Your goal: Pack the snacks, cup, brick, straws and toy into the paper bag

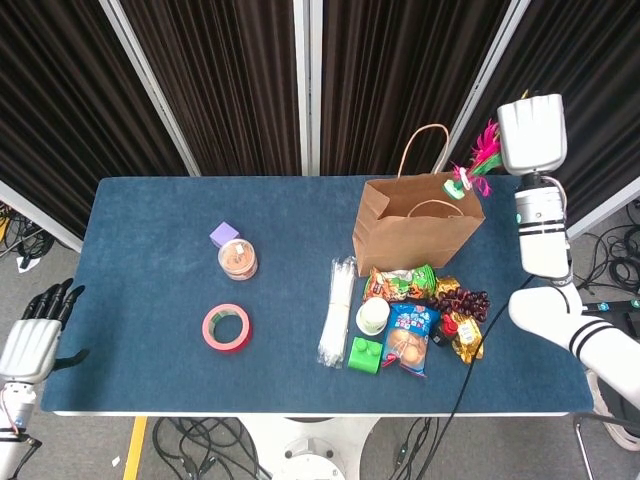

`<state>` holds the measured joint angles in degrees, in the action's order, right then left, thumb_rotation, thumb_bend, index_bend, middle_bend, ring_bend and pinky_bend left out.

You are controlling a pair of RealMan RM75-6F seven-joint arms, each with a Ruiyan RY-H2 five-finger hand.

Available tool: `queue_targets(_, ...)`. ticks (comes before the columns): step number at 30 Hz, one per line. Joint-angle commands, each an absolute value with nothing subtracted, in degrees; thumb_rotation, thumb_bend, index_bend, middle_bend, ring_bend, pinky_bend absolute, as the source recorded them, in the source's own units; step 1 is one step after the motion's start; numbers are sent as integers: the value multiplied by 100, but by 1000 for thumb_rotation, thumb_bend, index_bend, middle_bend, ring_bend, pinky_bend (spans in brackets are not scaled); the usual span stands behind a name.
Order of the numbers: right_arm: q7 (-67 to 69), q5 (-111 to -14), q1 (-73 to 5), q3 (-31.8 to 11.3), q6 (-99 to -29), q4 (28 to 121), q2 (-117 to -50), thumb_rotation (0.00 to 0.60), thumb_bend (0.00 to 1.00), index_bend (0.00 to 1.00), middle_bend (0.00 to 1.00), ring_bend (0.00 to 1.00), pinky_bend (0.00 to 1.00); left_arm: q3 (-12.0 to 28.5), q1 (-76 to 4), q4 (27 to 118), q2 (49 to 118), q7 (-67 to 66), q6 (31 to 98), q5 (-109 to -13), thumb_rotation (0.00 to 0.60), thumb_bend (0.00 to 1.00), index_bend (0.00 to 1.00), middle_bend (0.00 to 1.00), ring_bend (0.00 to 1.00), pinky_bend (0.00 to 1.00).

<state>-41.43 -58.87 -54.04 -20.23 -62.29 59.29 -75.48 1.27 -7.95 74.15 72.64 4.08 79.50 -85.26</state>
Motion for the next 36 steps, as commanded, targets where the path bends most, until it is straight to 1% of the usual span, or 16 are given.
queue_targets(1, -4074, -6052, -5472, -1841, -6097, 5634, -7793, 600, 398, 951, 763, 662, 783, 120, -799, 7334, 7309, 468, 7945, -8532, 600, 184, 114, 105, 9, 136)
queue_targets(3, -4011, -6114, -5490, -1791, -6056, 5510, -7899, 600, 385, 947, 763, 662, 776, 115, -794, 7286, 7331, 509, 7962, -8542, 600, 184, 114, 105, 9, 136)
queue_targets(5, -3998, -6130, -5504, -1768, -6005, 5455, -7949, 600, 325, 915, 755, 647, 735, 116, -789, 7254, 7344, 543, 7988, -8555, 600, 183, 114, 105, 9, 137)
queue_targets(6, -4014, -6145, -5510, -1745, -5962, 5461, -7949, 600, 258, 868, 727, 607, 658, 120, -785, 7231, 7351, 571, 8006, -8559, 600, 183, 114, 105, 9, 137)
queue_targets(7, -4025, -6160, -5511, -1726, -5928, 5490, -7930, 600, 192, 812, 683, 542, 554, 123, -784, 7209, 7359, 594, 8013, -8560, 600, 183, 114, 105, 9, 136)
queue_targets(8, -4059, -6189, -5515, -1702, -5899, 5535, -7891, 600, 157, 781, 652, 499, 494, 128, -783, 7183, 7368, 628, 8025, -8560, 600, 183, 114, 105, 9, 136)
queue_targets(9, -4078, -6218, -5518, -1686, -5887, 5576, -7856, 600, 74, 709, 565, 378, 351, 131, -784, 7164, 7376, 650, 8032, -8562, 600, 183, 114, 105, 9, 136)
queue_targets(10, -4073, -6252, -5520, -1677, -5883, 5625, -7817, 600, 34, 659, 498, 289, 257, 134, -783, 7147, 7383, 671, 8042, -8567, 600, 183, 114, 105, 9, 136)
queue_targets(12, -4010, -6306, -5524, -1688, -5879, 5750, -7728, 600, 0, 539, 367, 132, 95, 132, -781, 7121, 7394, 711, 8053, -8572, 600, 183, 114, 105, 9, 137)
queue_targets(13, -3996, -6309, -5523, -1700, -5879, 5809, -7690, 600, 0, 464, 306, 68, 33, 132, -784, 7108, 7401, 725, 8053, -8576, 600, 183, 114, 105, 9, 137)
queue_targets(16, -3952, -6398, -5518, -1735, -5976, 6021, -7557, 600, 0, 333, 215, 1, 0, 131, -787, 7070, 7423, 782, 8077, -8601, 600, 183, 114, 105, 9, 137)
queue_targets(19, -3961, -6450, -5503, -1763, -6071, 6205, -7454, 600, 0, 276, 191, 0, 0, 137, -789, 7053, 7433, 821, 8110, -8620, 600, 183, 114, 105, 9, 137)
queue_targets(28, -4143, -6469, -5346, -1912, -6470, 7139, -6979, 600, 0, 261, 186, 0, 0, 147, -763, 7116, 7387, 864, 8249, -8675, 600, 183, 114, 105, 9, 137)
queue_targets(33, -4080, -6580, -5079, -2052, -6915, 8072, -6412, 600, 0, 260, 202, 9, 0, 141, -739, 7229, 7338, 821, 8313, -8697, 600, 183, 114, 105, 9, 136)
queue_targets(35, -3984, -6604, -4931, -2122, -7073, 8480, -6125, 600, 0, 259, 221, 39, 11, 129, -734, 7272, 7323, 784, 8328, -8715, 600, 184, 114, 105, 9, 136)
queue_targets(36, -3921, -6553, -4810, -2169, -7144, 8782, -5914, 600, 0, 258, 235, 62, 33, 121, -735, 7306, 7316, 754, 8335, -8733, 600, 184, 114, 105, 9, 136)
